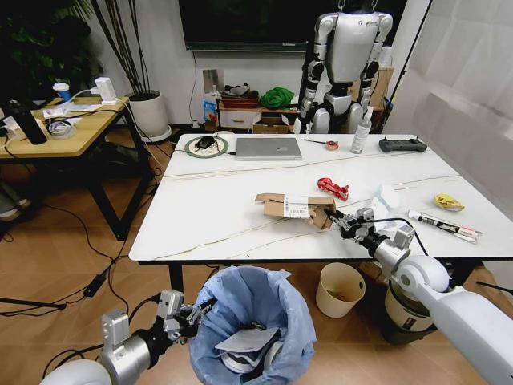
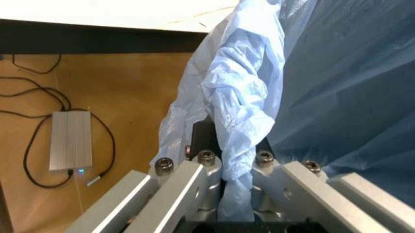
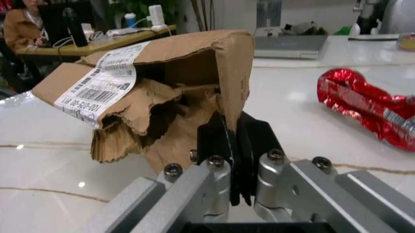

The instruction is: Pick up the trash bin and place the trash from the table into it.

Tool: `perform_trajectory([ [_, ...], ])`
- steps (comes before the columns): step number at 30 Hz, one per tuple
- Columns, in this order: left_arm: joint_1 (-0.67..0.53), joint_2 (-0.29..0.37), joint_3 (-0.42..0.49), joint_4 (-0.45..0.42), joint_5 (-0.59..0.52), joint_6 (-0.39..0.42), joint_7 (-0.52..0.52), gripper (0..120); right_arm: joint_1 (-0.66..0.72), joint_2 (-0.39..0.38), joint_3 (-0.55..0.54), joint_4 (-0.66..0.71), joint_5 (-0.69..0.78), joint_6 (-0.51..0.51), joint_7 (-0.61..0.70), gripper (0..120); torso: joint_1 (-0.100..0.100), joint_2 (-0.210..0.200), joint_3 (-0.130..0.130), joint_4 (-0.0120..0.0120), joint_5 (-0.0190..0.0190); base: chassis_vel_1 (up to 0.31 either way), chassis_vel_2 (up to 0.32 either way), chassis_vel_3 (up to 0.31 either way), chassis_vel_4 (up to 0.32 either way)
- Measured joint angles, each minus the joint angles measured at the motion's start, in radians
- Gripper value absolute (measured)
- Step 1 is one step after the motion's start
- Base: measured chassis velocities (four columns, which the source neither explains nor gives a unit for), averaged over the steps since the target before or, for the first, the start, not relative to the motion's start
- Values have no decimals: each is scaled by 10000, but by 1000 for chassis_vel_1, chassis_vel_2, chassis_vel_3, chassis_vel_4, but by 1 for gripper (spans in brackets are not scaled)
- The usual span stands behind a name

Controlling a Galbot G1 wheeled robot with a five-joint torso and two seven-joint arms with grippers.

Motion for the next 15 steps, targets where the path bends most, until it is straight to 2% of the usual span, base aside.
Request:
perform_trajectory([
  [5, 6, 43, 1, -13, -139, 1, -29, 0, -23, -331, 358, 575, 33, 205, -31, 0, 0, 0, 0, 1, 1, 0, 0, 0, 0],
  [15, 25, 127, 13, -36, -410, 45, -160, 0, -651, -1785, 2514, 2590, -976, 811, -937, 0, 0, 1, 0, -1, -1, 0, 0, 0, 0],
])
